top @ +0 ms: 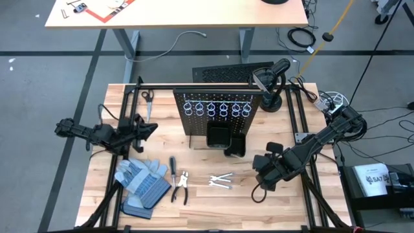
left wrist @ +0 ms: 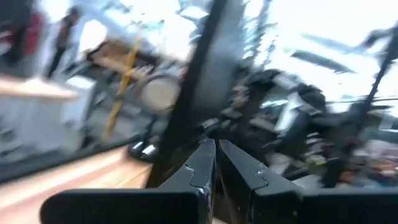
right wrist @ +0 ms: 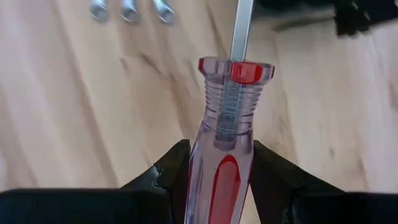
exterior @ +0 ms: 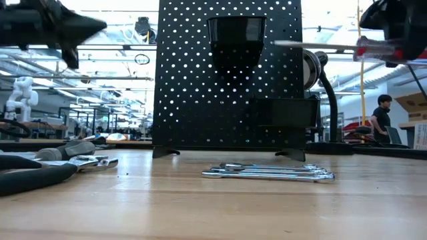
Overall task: Hang tools onto peg board
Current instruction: Hang the red screwdriver on the black peg board
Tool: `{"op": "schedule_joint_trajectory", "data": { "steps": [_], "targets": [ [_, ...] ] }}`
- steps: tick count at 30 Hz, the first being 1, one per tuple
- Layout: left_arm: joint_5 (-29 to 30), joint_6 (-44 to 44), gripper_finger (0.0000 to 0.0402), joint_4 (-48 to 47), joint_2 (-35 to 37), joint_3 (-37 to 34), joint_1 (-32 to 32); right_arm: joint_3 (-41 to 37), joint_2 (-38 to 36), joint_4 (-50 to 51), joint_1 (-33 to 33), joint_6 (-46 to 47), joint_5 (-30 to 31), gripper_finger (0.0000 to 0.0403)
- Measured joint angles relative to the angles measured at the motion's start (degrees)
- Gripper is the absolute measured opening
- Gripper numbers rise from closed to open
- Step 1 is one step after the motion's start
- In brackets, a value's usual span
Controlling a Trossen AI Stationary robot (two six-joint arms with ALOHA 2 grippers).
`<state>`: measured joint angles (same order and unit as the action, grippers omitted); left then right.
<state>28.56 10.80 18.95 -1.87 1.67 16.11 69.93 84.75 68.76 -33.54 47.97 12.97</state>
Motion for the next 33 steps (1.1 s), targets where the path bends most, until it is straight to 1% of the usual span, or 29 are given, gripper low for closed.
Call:
{"op": "schedule_joint_trajectory", "data": {
  "steps": [4,7,11,13,16,20,23,25,28,33],
  "targets": [
    [-6.3,-2.5,0.0031,6.8,0.0,0.0,0.0,0.0,0.0,-3.6,0.0,-1.9,0.1,0.0124],
    [-9.6,-3.6,0.0036,7.7,0.0,0.1,0.0,0.0,0.0,-6.6,0.0,-3.9,0.0,0.0124],
    [-9.9,-5.6,0.0064,8.6,-2.2,0.1,0.0,0.0,0.0,-11.1,0.2,-7.8,-1.2,0.0124],
    [-9.9,-5.7,0.0086,11.3,-4.7,0.0,0.0,0.0,0.0,-13.1,0.5,-10.0,-1.3,0.0124],
    [-10.3,-6.5,0.0129,17.0,-9.5,0.0,0.0,0.0,0.0,-15.8,1.5,-13.0,-0.9,0.0124],
    [-12.4,-8.7,0.0197,27.6,-17.3,0.9,0.0,0.0,0.0,-20.5,3.3,-18.5,0.7,0.0124],
    [-14.6,-11.8,0.0234,29.6,-23.1,4.5,0.0,0.0,0.0,-25.0,5.1,-23.5,0.8,0.0124],
    [-16.2,-15.1,0.0243,28.8,-27.2,7.8,0.0,0.0,0.0,-28.6,6.4,-27.4,1.0,0.0124],
    [-17.9,-19.2,0.0246,26.8,-33.8,13.2,0.2,0.0,0.0,-34.4,8.3,-33.8,1.0,0.0124],
    [-18.1,-26.4,0.0247,26.2,-43.9,21.3,2.2,0.0,0.0,-44.7,11.0,-43.7,1.0,0.0124]
  ]
}}
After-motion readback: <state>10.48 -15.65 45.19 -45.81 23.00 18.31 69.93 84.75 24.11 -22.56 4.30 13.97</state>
